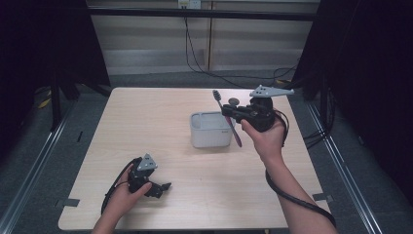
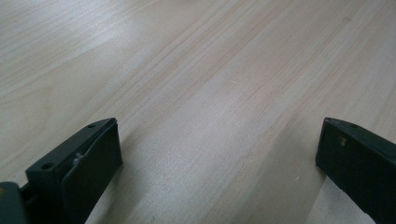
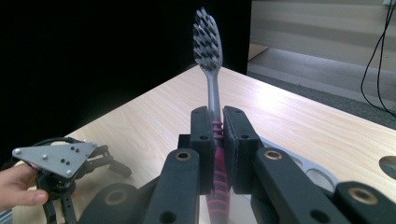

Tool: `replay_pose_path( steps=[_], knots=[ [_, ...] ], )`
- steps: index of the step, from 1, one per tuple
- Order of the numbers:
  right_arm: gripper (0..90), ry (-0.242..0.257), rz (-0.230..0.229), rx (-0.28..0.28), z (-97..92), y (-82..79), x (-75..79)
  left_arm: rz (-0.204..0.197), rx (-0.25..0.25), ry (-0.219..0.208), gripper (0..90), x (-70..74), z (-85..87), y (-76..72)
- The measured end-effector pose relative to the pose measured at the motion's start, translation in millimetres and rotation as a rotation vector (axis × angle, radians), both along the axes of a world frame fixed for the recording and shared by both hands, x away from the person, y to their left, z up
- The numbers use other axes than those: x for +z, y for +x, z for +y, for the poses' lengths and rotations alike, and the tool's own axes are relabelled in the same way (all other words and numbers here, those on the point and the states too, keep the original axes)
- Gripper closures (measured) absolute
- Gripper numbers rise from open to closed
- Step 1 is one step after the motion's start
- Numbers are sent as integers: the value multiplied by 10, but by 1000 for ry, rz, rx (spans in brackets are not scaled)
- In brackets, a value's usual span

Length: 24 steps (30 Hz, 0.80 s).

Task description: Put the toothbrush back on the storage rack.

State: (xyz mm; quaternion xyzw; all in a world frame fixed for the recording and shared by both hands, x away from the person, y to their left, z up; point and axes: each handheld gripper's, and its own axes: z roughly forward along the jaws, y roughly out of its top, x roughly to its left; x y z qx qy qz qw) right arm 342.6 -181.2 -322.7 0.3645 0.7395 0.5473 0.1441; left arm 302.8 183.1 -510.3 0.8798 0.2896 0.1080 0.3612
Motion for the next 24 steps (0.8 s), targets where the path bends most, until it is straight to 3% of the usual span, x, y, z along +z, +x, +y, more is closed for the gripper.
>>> replay_pose_path(
  steps=[24],
  knots=[
    [836, 60, -37, -32, -5, 184, 91, 1, 0, 0, 0, 1, 0, 0]
  ],
)
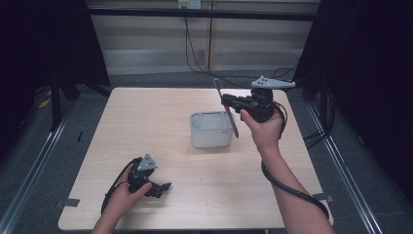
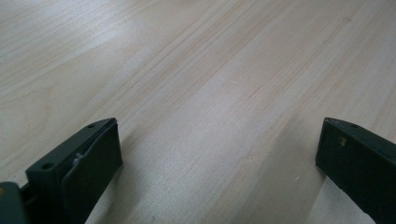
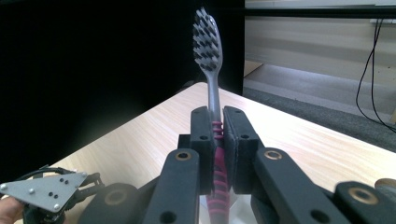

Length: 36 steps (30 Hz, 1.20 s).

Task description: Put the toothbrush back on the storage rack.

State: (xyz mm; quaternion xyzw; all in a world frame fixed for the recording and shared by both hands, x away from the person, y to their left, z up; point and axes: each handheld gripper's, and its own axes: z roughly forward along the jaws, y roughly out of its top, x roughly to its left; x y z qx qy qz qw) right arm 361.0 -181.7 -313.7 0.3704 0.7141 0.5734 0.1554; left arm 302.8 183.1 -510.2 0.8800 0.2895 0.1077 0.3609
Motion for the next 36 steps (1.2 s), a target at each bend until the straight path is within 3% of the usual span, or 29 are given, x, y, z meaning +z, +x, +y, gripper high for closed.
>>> replay_pose_path(
  steps=[36],
  knots=[
    [835, 33, -44, -77, -5, 293, 22, -1, 1, 1, 0, 0, -1, -1]
  ],
)
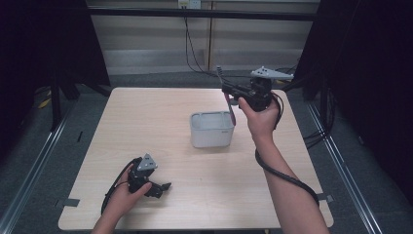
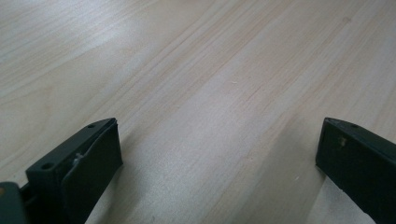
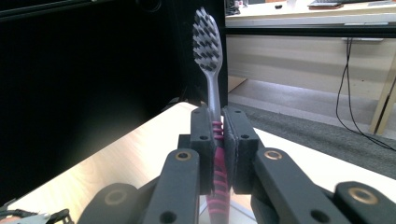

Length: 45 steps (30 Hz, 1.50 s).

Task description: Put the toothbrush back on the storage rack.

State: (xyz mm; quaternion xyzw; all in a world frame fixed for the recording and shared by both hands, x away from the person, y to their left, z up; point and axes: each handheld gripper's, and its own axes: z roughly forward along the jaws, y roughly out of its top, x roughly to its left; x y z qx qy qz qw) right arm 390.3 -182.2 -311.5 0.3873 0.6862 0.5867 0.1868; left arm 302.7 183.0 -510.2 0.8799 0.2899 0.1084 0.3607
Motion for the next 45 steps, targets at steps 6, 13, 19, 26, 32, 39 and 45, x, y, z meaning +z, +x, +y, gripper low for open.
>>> replay_pose_path(
  steps=[6, 13, 19, 26, 32, 39, 45],
  knots=[
    [835, 1, 7, -3, 26, 51, -18, -6, 6, -2, 0, -5, -4, -2],
    [835, 4, 7, -14, 40, 105, -49, -6, 6, -2, 0, -4, -3, -2],
    [835, 0, 2, -25, 48, 142, -81, -5, 6, -2, 0, -4, -3, -2],
    [835, 8, 0, -38, 21, 177, -138, -5, 6, -2, 0, -4, -3, -2],
    [834, 2, -4, -49, 12, 198, -179, -1, 0, -2, 0, -1, -1, 0],
    [834, -8, -2, -63, 11, 238, -240, 0, 0, -2, 0, -1, -1, 0],
    [834, -3, -1, -76, -1, 274, -306, 0, 0, -1, 0, 0, 0, 0]
  ],
)
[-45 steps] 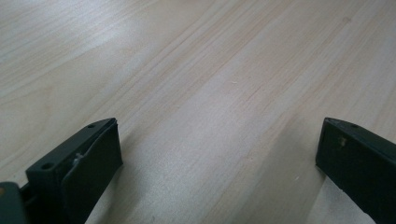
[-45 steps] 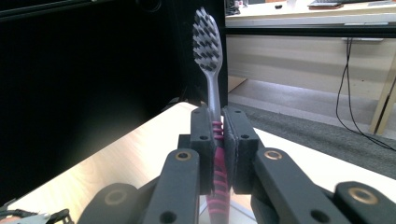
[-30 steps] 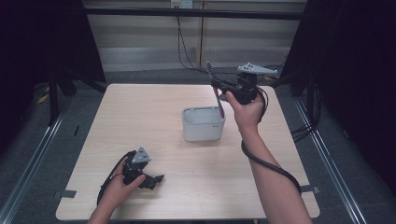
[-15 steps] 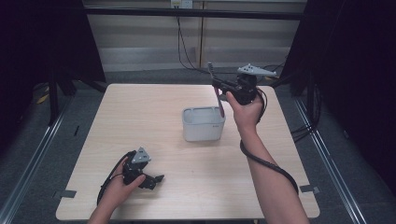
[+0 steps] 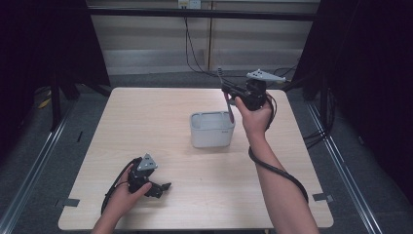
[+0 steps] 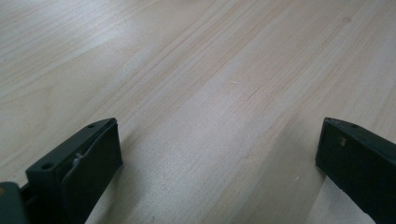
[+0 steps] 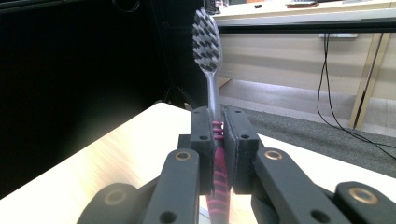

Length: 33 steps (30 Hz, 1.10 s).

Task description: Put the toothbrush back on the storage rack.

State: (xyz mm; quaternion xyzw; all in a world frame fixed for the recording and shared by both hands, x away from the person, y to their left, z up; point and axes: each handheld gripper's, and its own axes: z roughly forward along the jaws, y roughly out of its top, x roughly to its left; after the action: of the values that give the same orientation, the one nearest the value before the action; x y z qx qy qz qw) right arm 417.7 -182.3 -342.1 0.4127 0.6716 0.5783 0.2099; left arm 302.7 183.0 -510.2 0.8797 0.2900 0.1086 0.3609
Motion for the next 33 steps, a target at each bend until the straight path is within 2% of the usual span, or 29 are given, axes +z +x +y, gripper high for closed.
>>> replay_pose_path(
  steps=[17, 33],
  knots=[
    [834, -1, 1, -25, -21, 69, -113, 1, -1, 0, 0, 1, 1, 0],
    [834, 30, 12, -44, -79, 109, -194, 1, -1, 0, 0, 1, 1, 0]
  ],
)
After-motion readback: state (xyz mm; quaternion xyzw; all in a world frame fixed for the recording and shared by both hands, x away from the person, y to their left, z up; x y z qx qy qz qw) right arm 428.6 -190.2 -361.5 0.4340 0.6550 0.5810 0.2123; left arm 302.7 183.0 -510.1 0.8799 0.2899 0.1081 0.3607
